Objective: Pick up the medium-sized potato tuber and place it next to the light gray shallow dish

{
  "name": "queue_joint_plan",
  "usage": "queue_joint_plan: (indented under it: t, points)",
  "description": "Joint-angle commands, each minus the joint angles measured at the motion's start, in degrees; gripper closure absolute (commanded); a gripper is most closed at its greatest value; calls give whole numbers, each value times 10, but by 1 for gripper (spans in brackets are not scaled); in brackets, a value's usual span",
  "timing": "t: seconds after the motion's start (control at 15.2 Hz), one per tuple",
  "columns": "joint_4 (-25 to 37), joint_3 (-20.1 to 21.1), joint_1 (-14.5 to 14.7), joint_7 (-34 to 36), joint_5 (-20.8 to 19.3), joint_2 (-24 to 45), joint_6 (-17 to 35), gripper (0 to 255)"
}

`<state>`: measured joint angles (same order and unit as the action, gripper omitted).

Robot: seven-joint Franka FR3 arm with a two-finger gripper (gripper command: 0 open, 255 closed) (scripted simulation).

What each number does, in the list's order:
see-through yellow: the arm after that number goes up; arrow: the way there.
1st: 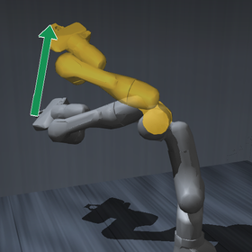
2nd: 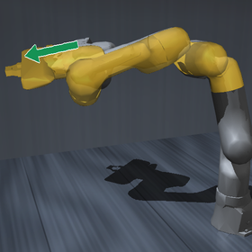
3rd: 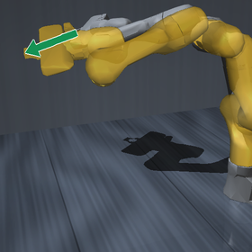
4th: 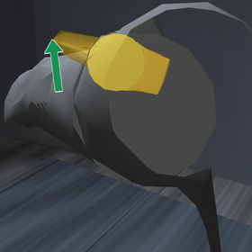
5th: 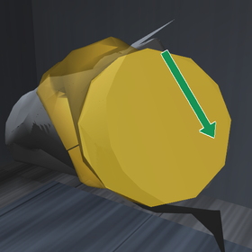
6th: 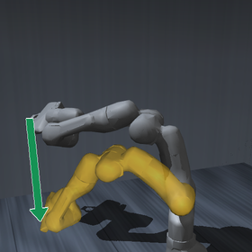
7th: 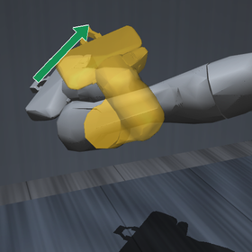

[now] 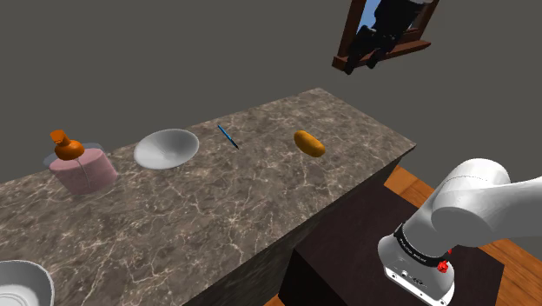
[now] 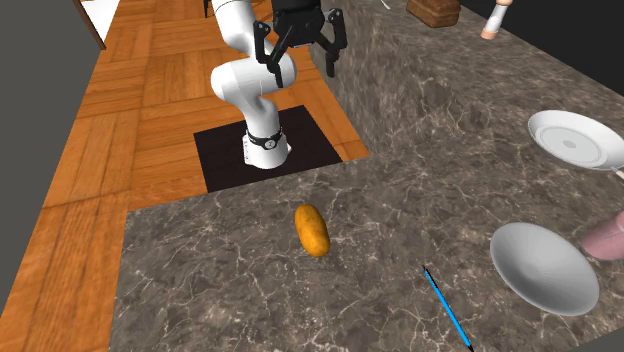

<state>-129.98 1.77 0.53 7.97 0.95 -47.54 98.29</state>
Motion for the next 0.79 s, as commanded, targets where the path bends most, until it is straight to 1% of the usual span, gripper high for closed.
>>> queue_joint_plan:
  t: [0.0,0.4,0.73]
  points:
    - [0,0,0,0,0,0,0,0]
    - [-52,0,-5,-2,-8,67,85,0]
    - [-80,0,-11,-2,-16,138,156,0]
